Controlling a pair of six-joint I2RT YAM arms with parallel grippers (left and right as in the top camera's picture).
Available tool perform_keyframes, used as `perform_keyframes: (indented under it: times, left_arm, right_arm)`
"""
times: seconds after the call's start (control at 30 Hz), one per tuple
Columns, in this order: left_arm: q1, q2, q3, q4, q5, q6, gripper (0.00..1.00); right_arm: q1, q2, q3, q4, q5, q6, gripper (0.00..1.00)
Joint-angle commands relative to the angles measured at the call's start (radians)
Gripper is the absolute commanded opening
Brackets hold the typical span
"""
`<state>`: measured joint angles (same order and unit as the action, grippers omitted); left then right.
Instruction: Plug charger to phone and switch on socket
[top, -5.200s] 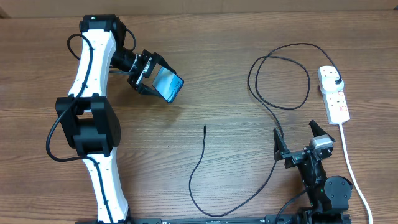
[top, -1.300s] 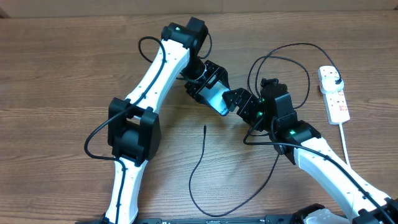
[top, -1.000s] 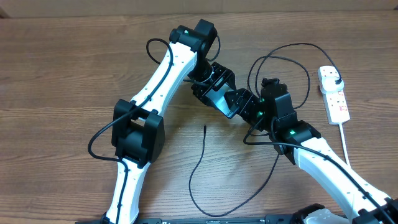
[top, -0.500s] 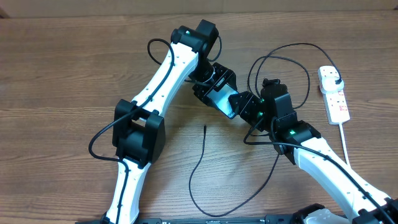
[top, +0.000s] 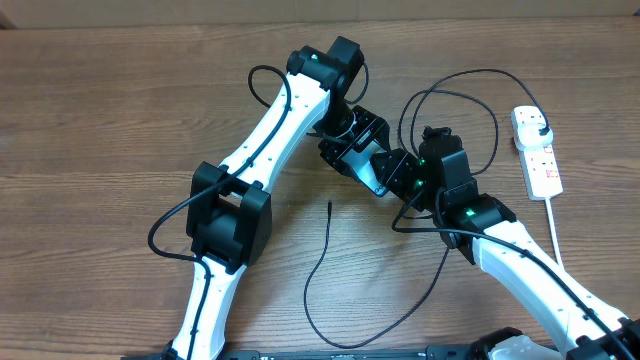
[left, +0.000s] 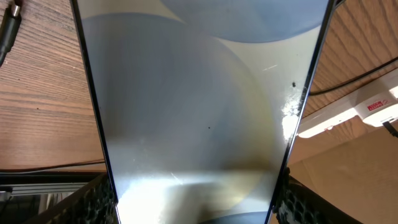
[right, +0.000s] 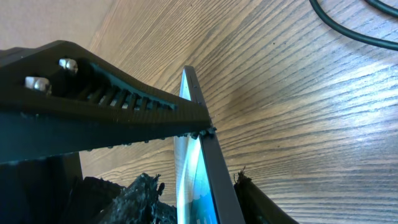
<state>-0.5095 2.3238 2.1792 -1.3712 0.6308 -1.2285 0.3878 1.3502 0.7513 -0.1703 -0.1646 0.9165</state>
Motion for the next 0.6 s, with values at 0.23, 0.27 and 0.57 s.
perform_keyframes:
  times: [0.23, 0.27, 0.57]
  left_arm:
    - [-0.021, -0.003, 0.023, 0.008, 0.016, -0.014, 0.04]
    - [-0.022, -0.003, 0.023, 0.011, 0.016, -0.014, 0.04]
    - [-0.031, -0.003, 0.023, 0.018, 0.016, -0.025, 0.04]
  right_arm:
    - [0.005, 0.001, 0.014, -0.004, 0.042, 0.004, 0.38]
    - [0.005, 0.001, 0.014, -0.004, 0.042, 0.004, 0.37]
    - [0.005, 0.001, 0.014, -0.005, 0.045, 0.004, 0.29]
